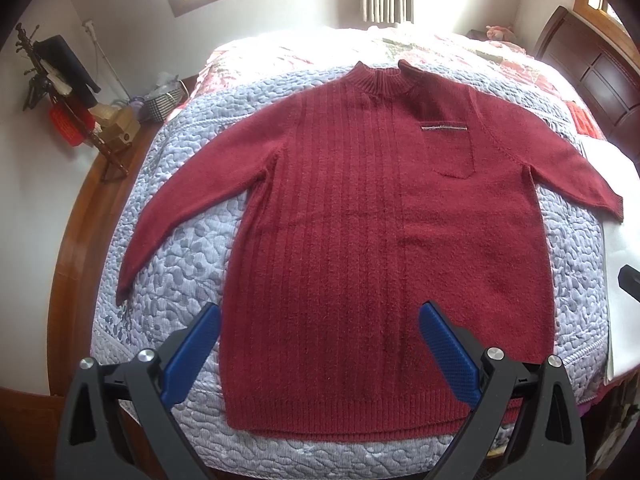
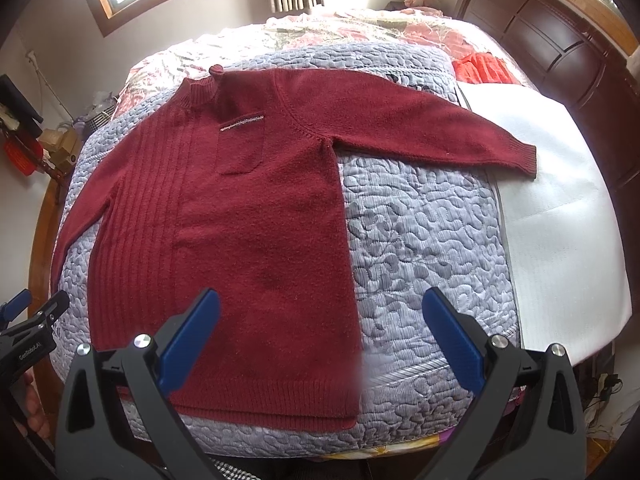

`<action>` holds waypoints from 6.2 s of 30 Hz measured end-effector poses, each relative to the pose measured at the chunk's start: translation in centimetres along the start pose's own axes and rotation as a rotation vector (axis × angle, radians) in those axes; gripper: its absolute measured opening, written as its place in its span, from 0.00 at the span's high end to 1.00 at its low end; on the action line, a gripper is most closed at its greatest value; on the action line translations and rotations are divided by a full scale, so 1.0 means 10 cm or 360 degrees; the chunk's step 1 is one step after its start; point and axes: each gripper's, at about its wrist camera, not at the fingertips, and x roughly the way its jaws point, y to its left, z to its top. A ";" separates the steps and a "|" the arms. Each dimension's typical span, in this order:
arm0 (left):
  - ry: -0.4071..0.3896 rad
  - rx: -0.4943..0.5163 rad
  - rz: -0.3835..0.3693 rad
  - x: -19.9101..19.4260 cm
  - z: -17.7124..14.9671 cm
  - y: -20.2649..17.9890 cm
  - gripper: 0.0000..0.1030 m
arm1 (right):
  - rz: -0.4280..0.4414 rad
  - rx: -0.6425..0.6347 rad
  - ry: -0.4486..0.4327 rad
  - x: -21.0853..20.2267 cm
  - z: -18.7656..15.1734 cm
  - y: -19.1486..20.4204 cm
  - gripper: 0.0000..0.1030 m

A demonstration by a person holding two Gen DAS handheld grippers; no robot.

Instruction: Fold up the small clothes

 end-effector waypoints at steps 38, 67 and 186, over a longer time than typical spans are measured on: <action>-0.0112 0.0135 -0.0046 1.42 1.77 -2.66 0.04 | -0.0018 0.0550 0.0172 2.05 1.62 -3.93 0.03; -0.0057 -0.0131 0.0165 1.45 1.52 -0.99 0.04 | 0.0736 -0.0025 -0.0111 1.04 2.22 -1.44 0.96; 0.0140 -0.0601 -0.0003 2.04 1.23 1.07 0.31 | 0.0477 -0.0263 0.0193 1.87 2.00 1.13 0.47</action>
